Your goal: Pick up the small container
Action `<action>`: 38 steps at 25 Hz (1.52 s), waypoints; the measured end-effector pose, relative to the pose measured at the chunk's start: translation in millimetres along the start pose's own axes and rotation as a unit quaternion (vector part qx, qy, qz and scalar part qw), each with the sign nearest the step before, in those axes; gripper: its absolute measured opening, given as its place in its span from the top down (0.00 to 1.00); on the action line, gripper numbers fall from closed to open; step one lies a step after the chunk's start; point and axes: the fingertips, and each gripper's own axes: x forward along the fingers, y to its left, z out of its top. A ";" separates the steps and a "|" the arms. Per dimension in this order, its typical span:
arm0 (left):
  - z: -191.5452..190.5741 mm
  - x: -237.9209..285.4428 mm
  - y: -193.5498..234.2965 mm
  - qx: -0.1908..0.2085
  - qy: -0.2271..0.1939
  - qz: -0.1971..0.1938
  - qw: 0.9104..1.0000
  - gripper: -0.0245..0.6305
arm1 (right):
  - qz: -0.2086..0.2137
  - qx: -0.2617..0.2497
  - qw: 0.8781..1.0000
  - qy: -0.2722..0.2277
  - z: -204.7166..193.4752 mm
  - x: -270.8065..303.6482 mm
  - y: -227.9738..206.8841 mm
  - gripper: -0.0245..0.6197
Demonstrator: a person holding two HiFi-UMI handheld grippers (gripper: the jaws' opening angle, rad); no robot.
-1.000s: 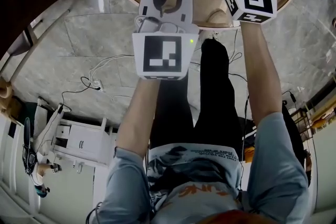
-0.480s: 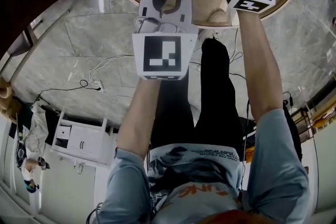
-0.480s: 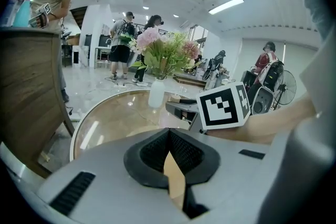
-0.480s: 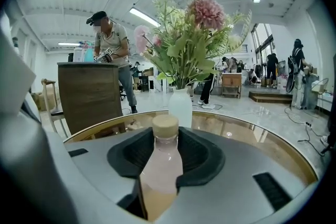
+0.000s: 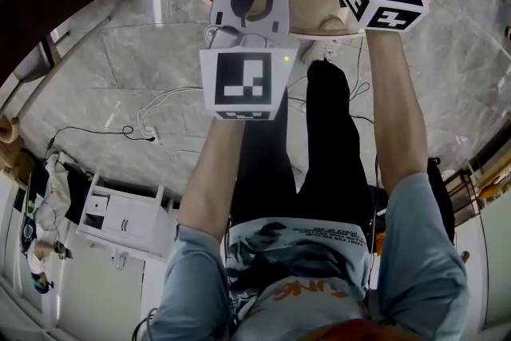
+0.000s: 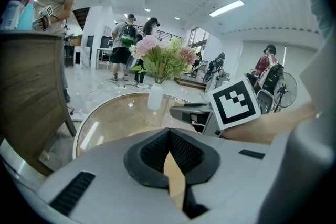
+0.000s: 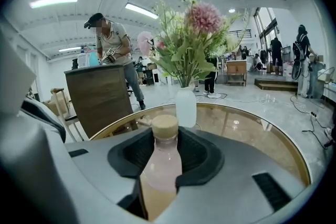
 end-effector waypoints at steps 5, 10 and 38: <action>19.1 -12.1 -6.9 0.004 -0.025 0.017 1.000 0.93 | 0.017 -0.007 1.000 -0.019 29.0 -26.6 1.0 0.73; 51.0 -46.6 -17.2 -0.019 -0.048 0.045 0.998 0.93 | 0.031 -0.012 0.999 -0.019 65.6 -78.0 11.4 0.73; 332.2 -271.5 -163.6 -0.016 -0.247 0.154 0.957 0.93 | 0.006 -0.044 0.983 -0.178 393.6 -401.5 6.3 0.73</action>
